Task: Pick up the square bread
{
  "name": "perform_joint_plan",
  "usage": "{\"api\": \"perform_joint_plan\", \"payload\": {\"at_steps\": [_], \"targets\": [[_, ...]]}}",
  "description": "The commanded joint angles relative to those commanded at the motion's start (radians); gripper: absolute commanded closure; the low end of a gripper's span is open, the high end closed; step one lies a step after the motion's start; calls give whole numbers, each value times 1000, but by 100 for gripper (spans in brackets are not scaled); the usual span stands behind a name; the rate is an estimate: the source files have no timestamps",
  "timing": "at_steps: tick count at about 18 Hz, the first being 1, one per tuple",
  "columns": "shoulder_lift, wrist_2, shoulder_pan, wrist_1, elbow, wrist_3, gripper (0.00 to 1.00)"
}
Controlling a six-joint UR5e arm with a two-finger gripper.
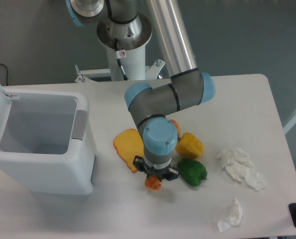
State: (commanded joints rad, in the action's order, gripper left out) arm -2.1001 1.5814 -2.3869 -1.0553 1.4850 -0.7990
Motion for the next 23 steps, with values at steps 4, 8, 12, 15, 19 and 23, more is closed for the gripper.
{"api": "perform_joint_plan", "payload": {"at_steps": [4, 8, 12, 15, 19, 23], "targets": [[46, 23, -8, 0, -35, -45, 55], [103, 20, -41, -2, -32, -199, 55], [155, 23, -92, -21, -17, -374, 51], [204, 17, -136, -22, -14, -454, 52], [213, 0, -166, -43, -14, -465, 52], [224, 0, -173, -61, -8, -491, 53]]}}
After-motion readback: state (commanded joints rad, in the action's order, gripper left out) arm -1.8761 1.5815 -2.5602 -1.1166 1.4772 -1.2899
